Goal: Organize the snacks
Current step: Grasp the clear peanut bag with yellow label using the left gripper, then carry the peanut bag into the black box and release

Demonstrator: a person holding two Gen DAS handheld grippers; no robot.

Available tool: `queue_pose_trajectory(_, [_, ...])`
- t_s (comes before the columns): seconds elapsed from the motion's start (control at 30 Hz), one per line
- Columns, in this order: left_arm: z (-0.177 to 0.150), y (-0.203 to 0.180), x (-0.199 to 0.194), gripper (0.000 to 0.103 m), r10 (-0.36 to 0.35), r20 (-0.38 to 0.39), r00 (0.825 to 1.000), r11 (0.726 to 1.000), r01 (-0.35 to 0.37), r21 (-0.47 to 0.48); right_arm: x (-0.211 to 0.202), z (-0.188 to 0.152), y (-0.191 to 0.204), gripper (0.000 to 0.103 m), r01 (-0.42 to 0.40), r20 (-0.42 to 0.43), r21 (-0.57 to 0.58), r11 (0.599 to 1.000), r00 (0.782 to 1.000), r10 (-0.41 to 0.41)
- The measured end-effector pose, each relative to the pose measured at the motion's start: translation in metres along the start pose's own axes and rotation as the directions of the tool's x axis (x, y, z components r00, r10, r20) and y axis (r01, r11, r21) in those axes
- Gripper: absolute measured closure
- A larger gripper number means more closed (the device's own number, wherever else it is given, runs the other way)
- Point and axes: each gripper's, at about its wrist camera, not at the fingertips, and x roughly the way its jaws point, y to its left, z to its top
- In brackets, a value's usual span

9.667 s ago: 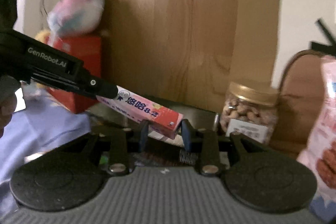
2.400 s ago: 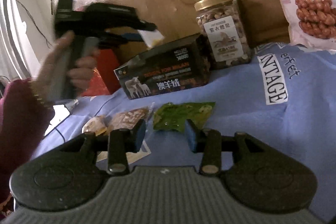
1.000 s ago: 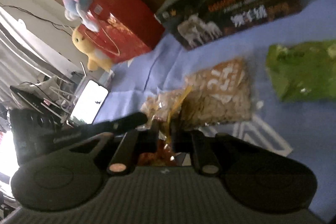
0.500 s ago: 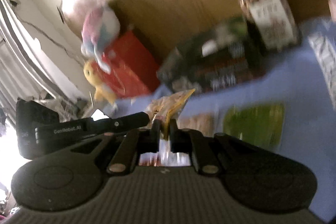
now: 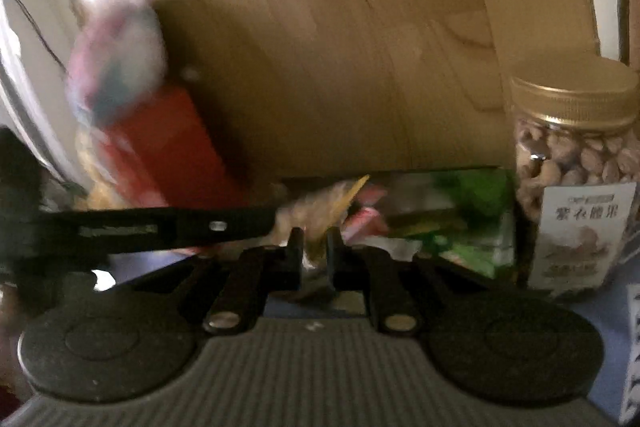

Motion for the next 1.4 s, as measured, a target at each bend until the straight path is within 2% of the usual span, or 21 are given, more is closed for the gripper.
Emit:
queue_pose_trajectory(0.13, [-0.009,0.002,-0.03,0.068,-0.011,0.054,0.998,1.0,0.01,0.013,-0.025,-0.009,-0.007,0.083,-0.017,0.064,0.022,1.0,0.998,0.016])
queue_pose_trajectory(0.27, [-0.029,0.0,-0.062,0.066,-0.058,0.022,0.998,0.998,0.058,0.017,-0.067,-0.024,-0.008,0.083,-0.053,0.08,0.055,0.997,0.996,0.049])
queue_pose_trajectory(0.37, [-0.055,0.003,-0.073,0.062,-0.094,-0.06,0.994,0.995,0.095,0.009,-0.089,-0.047,-0.011,0.081,-0.115,0.013,0.104,0.988,0.993,0.114])
queue_pose_trajectory(0.47, [-0.082,0.008,-0.07,0.062,-0.125,-0.156,0.98,0.992,0.119,-0.045,-0.096,-0.078,-0.012,0.08,-0.155,-0.092,0.176,0.972,0.981,0.173])
queue_pose_trajectory(0.6, [-0.107,0.023,-0.067,0.061,-0.148,-0.209,0.967,0.984,0.123,-0.131,-0.108,-0.113,-0.013,0.08,-0.143,-0.153,0.254,0.957,0.97,0.186])
queue_pose_trajectory(0.73, [-0.121,0.032,-0.059,0.057,-0.206,-0.245,0.947,0.967,0.159,-0.199,-0.116,-0.129,-0.021,0.08,-0.083,-0.155,0.311,0.947,0.978,0.137])
queue_pose_trajectory(0.8, [-0.124,0.03,-0.055,0.056,-0.208,-0.235,0.949,0.967,0.164,-0.195,-0.107,-0.131,-0.029,0.081,-0.073,-0.169,0.377,0.923,0.975,0.146])
queue_pose_trajectory(0.97, [-0.123,0.038,-0.054,0.057,-0.239,-0.217,0.946,0.95,0.182,-0.252,-0.076,-0.133,-0.04,0.083,-0.151,-0.101,0.529,0.835,0.966,0.239])
queue_pose_trajectory(1.13, [-0.121,0.042,-0.055,0.055,-0.25,-0.212,0.945,0.946,0.192,-0.261,-0.067,-0.133,-0.035,0.09,-0.172,-0.07,0.516,0.839,0.968,0.242])
queue_pose_trajectory(1.17, [-0.12,0.043,-0.056,0.05,-0.252,-0.209,0.945,0.944,0.193,-0.267,-0.068,-0.135,-0.036,0.091,-0.176,-0.071,0.529,0.83,0.966,0.249])
queue_pose_trajectory(1.3, [-0.115,0.055,-0.074,0.042,-0.257,-0.135,0.957,0.933,0.209,-0.294,-0.076,-0.14,-0.052,0.095,-0.269,0.004,0.681,0.681,0.932,0.364])
queue_pose_trajectory(1.4, [-0.118,0.059,-0.082,0.036,-0.283,-0.127,0.951,0.919,0.23,-0.32,-0.092,-0.135,-0.057,0.095,-0.323,0.073,0.702,0.635,0.92,0.386])
